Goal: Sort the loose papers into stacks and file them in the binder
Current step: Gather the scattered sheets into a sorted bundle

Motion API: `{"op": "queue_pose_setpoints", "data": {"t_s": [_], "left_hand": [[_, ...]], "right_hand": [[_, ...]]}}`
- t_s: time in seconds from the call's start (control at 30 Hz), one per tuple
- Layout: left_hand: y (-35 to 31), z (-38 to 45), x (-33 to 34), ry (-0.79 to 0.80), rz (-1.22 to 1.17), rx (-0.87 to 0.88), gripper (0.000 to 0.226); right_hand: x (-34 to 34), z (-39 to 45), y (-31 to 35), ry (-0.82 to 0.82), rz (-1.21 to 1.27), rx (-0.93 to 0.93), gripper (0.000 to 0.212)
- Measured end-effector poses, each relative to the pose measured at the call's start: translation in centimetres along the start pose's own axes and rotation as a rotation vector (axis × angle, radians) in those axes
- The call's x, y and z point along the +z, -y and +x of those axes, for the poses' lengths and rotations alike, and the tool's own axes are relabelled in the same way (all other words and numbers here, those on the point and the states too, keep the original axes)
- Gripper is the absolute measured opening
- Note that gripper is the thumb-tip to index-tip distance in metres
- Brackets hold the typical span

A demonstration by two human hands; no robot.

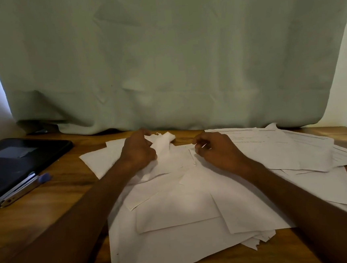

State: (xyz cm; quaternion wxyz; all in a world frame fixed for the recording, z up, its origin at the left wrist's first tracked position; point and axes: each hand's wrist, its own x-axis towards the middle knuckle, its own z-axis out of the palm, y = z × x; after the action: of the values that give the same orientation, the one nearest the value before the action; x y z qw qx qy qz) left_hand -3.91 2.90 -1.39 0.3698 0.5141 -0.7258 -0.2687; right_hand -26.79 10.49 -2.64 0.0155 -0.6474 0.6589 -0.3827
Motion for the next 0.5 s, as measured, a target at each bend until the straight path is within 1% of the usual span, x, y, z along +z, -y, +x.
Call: {"op": "queue_pose_setpoints", "data": {"t_s": [0.07,0.13,0.2,0.27,0.3,0.33,0.37,0.4,0.43,0.5], "left_hand": [[-0.5,0.1,-1.1,-0.01,-0.197,-0.014,0.073],[-1.5,0.0,-2.4,0.005,-0.469,0.018,0.07],[-2.6,-0.4,-3.7,0.077,-0.787,0.029,0.068],[-3.6,-1.0,-4.4,0.243,-1.094,0.024,0.073],[-3.9,-1.4,-4.6,0.355,-1.223,0.02,0.074],[-4.0,-1.8,-4.5,0.445,-1.334,0.013,0.07],[-3.9,-2.1,-4.1,0.496,-1.423,0.005,0.062],[-3.8,-2.3,-3.6,0.512,-1.485,-0.003,0.059],[-4.1,-2.9,-3.2,0.531,-1.525,-0.021,0.062],[-4.3,-3.5,-2.3,0.559,-1.587,-0.048,0.067]], "right_hand": [[-0.3,-0.1,0.5,0.04,0.15,-0.002,0.019],[-0.6,-0.1,0.9,0.09,0.39,0.045,0.024],[-0.8,-0.1,1.3,0.084,0.543,0.125,0.035],[-1.0,0.0,1.5,0.031,0.684,0.252,0.053],[-1.3,0.2,1.4,0.014,0.771,0.324,0.066],[-1.5,0.2,1.4,0.016,0.854,0.383,0.082],[-1.8,0.4,1.1,0.035,0.926,0.428,0.096],[-2.1,0.4,0.8,0.067,0.991,0.455,0.101],[-2.4,0.3,0.6,0.098,1.048,0.466,0.095],[-2.7,0.2,0.5,0.134,1.192,0.466,0.068]]}}
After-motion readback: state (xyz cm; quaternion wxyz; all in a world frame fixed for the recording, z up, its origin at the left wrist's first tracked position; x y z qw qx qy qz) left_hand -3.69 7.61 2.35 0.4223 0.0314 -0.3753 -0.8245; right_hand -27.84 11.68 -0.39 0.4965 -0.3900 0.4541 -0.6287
